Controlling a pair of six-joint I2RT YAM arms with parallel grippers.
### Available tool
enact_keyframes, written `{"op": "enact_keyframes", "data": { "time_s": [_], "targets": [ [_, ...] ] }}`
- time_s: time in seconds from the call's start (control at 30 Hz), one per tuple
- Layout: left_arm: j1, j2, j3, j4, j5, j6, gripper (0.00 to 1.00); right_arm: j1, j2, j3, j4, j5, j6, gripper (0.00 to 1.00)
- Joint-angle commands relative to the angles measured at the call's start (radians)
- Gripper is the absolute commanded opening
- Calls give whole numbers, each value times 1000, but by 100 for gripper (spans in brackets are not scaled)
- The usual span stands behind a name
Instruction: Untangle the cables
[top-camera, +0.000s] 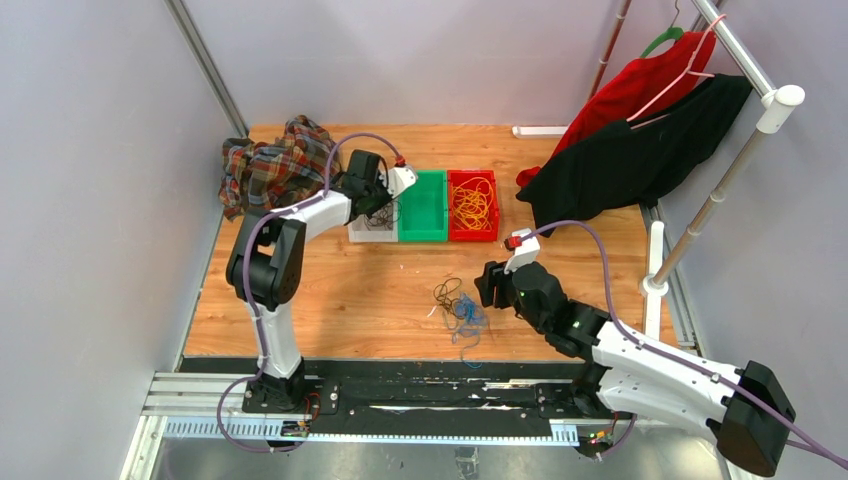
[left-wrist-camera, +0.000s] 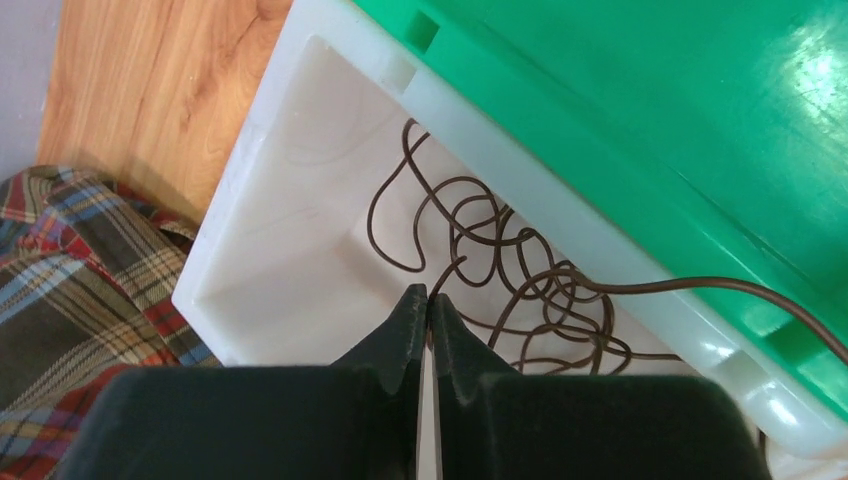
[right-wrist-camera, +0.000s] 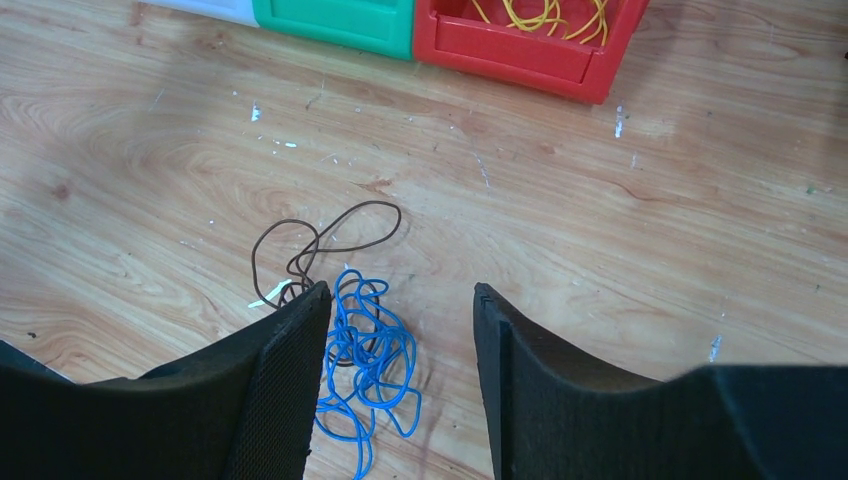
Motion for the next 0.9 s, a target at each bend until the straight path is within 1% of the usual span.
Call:
{"op": "enact_keyframes", "data": {
  "time_s": [0.0, 0.07, 0.1, 0.2, 0.23, 0.3, 0.33, 0.43, 0.67, 0.87],
  "targets": [
    [-1, 20, 54, -18, -28, 15, 14, -18, -2, -11, -2, 16, 11, 54],
    [5, 8, 83, -52, -12, 4, 28, -21, -10, -13, -3, 15, 10, 54],
    [11, -3, 100, -82, 12, -4, 36, -21, -13, -13, -7, 15, 10, 54],
    [30, -25, 173, -183, 88, -18, 57, -26, -18, -13, -12, 11, 9, 54],
    [35, -29, 201, -219, 108, -18, 62, -27, -19, -13, -12, 9, 9, 54],
    [44, -34, 253, -294, 155, -15, 69, -28, -20, -11, -13, 5, 9, 54],
    [46, -37, 275, -332, 190, -5, 71, -28, -21, -11, -13, 6, 10, 54],
    [48, -47, 310, -420, 263, 19, 72, -31, -23, -14, -14, 5, 12, 54],
    [38, -45, 290, -523, 409, 73, 73, -36, -15, -13, -12, -4, 9, 54],
    [9, -17, 296, -522, 466, 44, 73, -45, 5, -10, -4, -15, 8, 53]
  ]
}}
